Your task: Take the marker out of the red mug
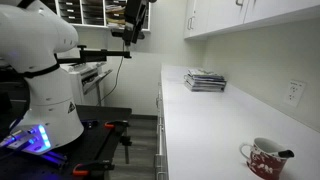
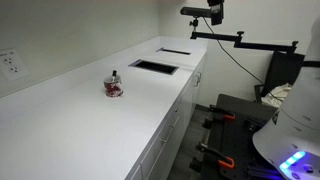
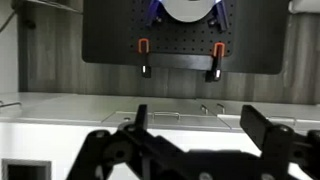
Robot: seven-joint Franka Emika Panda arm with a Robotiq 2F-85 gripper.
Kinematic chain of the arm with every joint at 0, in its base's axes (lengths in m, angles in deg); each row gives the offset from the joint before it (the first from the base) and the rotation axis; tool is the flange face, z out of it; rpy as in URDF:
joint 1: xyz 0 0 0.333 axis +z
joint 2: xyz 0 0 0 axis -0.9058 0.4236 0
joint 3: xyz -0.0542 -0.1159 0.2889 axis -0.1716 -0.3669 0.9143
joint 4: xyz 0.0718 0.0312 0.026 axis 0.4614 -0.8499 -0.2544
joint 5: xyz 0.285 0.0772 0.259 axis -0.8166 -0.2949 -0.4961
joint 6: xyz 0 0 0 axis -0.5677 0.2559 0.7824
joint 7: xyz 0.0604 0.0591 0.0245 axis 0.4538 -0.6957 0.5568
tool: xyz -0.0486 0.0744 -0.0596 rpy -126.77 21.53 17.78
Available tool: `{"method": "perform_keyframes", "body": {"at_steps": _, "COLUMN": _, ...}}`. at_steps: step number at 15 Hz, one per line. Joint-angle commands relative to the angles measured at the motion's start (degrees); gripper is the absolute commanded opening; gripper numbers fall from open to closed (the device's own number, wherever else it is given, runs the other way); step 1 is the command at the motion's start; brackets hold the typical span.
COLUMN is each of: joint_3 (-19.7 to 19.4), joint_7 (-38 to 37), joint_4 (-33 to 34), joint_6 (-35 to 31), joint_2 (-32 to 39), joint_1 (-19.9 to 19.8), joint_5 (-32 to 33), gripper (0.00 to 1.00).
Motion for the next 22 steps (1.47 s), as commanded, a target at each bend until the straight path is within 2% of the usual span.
{"method": "perform_keyframes", "body": {"at_steps": 1, "joint_3": 0.0, "joint_7": 0.0, "joint_4": 0.1, "joint_6": 0.1, "joint_2": 0.0, "joint_1": 0.1, "joint_5": 0.0, "gripper": 1.0}}
{"method": "perform_keyframes", "body": {"at_steps": 6, "joint_3": 0.0, "joint_7": 0.0, "joint_4": 0.1, "joint_6": 0.1, "joint_2": 0.0, "joint_1": 0.1, "joint_5": 0.0, "gripper": 1.0}}
{"method": "perform_keyframes", "body": {"at_steps": 8, "joint_3": 0.8, "joint_7": -4.9, "joint_4": 0.1, "joint_6": -3.9, "joint_2": 2.6, "joint_1": -1.4, "joint_5": -0.3, "gripper": 1.0}}
{"method": "perform_keyframes", "body": {"at_steps": 10, "joint_3": 0.9, "joint_7": -9.9, "joint_4": -1.0, "joint_6": -13.1, "joint_2": 6.2, "joint_1": -2.4, "joint_5": -1.5, "gripper": 1.0}}
{"method": "perform_keyframes", "body": {"at_steps": 14, "joint_3": 2.8, "joint_7": -21.3, "joint_4": -0.4, "joint_6": -31.0, "joint_2": 19.9, "joint_1": -4.9, "joint_5": -0.1, "gripper": 1.0}}
{"method": "perform_keyframes", "body": {"at_steps": 17, "joint_3": 5.8, "joint_7": -33.2, "joint_4": 4.1, "joint_6": -40.4, "joint_2": 30.5, "joint_1": -6.9, "joint_5": 5.2, "gripper": 1.0}}
{"method": "perform_keyframes", "body": {"at_steps": 19, "joint_3": 6.8, "joint_7": -41.0, "joint_4": 8.5, "joint_6": -42.0, "joint_2": 36.8, "joint_1": -6.9, "joint_5": 11.4, "gripper": 1.0}}
{"method": "perform_keyframes", "body": {"at_steps": 22, "joint_3": 6.1, "joint_7": -53.3, "joint_4": 15.8, "joint_6": -40.5, "joint_2": 44.6, "joint_1": -4.4, "joint_5": 22.1, "gripper": 1.0}}
